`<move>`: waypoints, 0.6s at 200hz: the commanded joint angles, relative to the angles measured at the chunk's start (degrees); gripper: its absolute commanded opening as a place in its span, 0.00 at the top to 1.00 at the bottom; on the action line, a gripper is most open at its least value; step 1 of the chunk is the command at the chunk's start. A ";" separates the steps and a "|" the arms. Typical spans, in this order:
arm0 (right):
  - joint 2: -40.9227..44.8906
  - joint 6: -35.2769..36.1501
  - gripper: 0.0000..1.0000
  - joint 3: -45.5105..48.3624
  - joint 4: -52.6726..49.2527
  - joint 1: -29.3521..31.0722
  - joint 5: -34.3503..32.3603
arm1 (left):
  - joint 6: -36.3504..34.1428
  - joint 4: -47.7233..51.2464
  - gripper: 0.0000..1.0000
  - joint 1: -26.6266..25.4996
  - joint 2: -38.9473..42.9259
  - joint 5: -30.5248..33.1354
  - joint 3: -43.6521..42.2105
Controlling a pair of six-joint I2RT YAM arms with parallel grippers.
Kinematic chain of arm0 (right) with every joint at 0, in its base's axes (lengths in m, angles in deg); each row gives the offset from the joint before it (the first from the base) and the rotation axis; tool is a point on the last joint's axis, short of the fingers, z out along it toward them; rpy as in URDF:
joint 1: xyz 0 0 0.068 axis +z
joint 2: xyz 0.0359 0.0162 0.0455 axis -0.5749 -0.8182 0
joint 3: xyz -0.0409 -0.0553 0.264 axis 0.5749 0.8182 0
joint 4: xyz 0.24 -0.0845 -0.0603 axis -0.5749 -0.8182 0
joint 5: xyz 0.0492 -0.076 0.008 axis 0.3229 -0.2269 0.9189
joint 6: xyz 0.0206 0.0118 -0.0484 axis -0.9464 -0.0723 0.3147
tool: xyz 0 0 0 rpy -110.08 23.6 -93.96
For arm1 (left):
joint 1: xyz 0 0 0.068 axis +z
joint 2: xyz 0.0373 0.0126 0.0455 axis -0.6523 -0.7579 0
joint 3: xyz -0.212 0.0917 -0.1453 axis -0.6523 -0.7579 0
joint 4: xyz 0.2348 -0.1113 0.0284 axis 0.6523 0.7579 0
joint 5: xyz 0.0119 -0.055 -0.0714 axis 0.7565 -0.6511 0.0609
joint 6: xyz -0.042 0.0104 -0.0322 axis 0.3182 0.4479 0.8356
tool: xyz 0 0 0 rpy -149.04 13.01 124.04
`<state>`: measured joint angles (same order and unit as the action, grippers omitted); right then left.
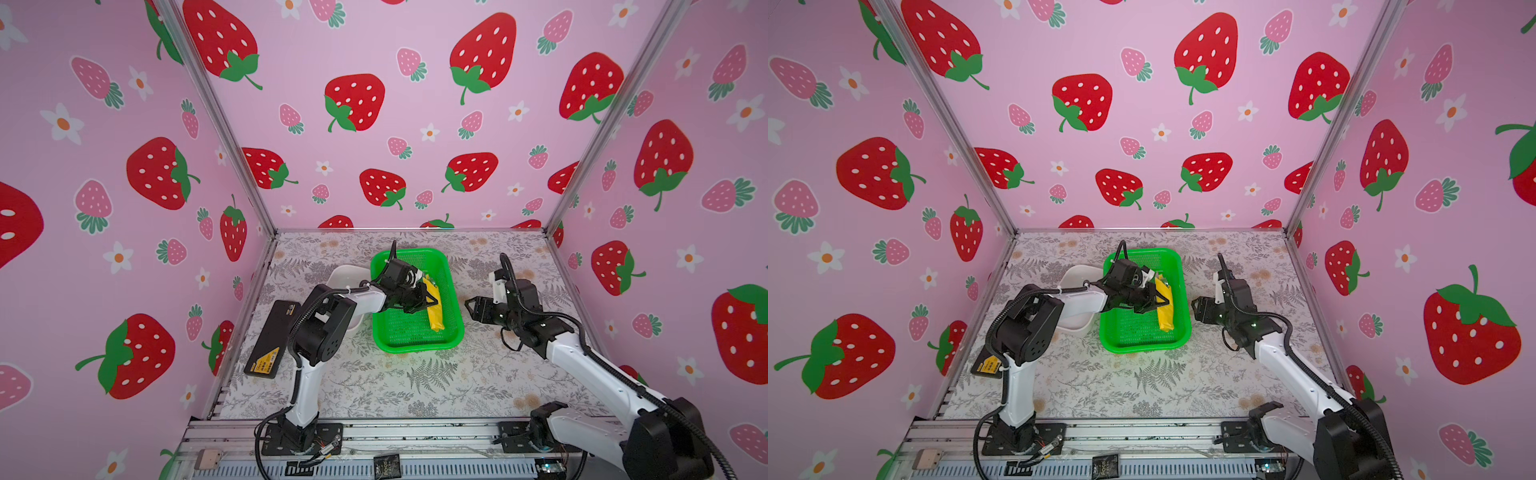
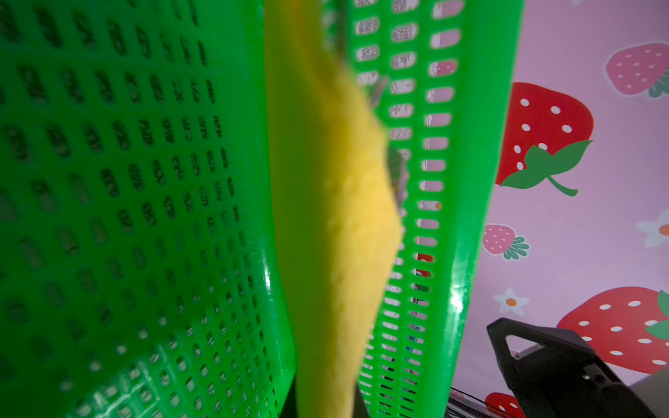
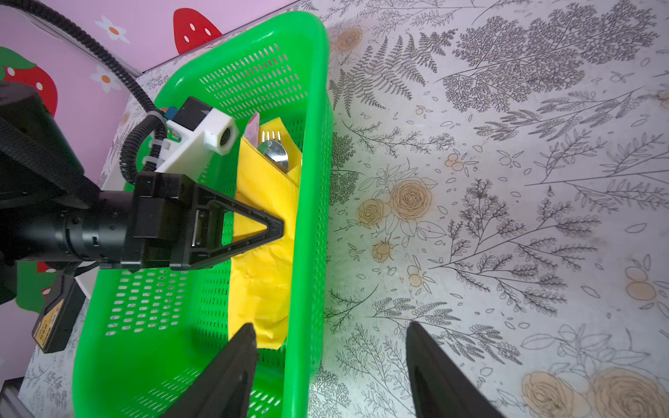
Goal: Place the utensils on the paper napkin and roll it up
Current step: 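Carry the bundle over the green basket with the left gripper while the right gripper withdraws, then lower the bundle into the green basket with the left gripper and open it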
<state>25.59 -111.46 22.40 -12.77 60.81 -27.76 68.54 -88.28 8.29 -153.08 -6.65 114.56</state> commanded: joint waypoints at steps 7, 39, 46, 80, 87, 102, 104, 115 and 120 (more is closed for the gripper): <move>0.11 -0.11 0.33 0.67 1.04 -0.36 -0.56 | -0.71 -0.59 1.00 -0.45 -0.78 -0.18 3.10; -0.35 -0.35 0.33 0.90 1.54 -0.40 0.14 | 0.08 -2.09 1.00 -0.53 -2.07 -0.22 3.21; -0.53 -0.50 0.33 0.99 1.65 -0.40 0.40 | 0.18 -2.13 1.00 -0.53 -2.32 -0.18 3.18; -1.75 -0.73 0.33 1.16 2.18 -0.40 1.28 | 0.99 -3.75 1.00 -0.50 -3.52 -0.55 3.13; -1.95 -0.75 0.33 1.14 2.27 -0.40 1.50 | 1.23 -4.17 1.00 -0.56 -3.69 -0.57 3.10; -2.54 -0.95 0.33 1.08 2.21 -0.39 1.76 | 1.27 -4.26 1.00 -0.56 -4.18 -0.84 3.37; -2.58 -0.98 0.33 1.08 2.26 -0.36 1.83 | 1.28 -4.29 1.00 -0.58 -4.26 -0.80 3.37; -2.77 -1.06 0.33 0.98 2.30 -0.38 2.01 | 1.24 -4.09 1.00 -0.55 -4.54 -0.69 3.37; -2.90 -1.12 0.33 0.98 2.43 -0.40 2.08 | 1.16 -4.00 1.00 -0.55 -4.65 -0.66 3.37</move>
<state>23.36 -111.77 22.62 -11.11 60.79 -26.65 69.28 -90.12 8.03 -156.08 -6.32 115.30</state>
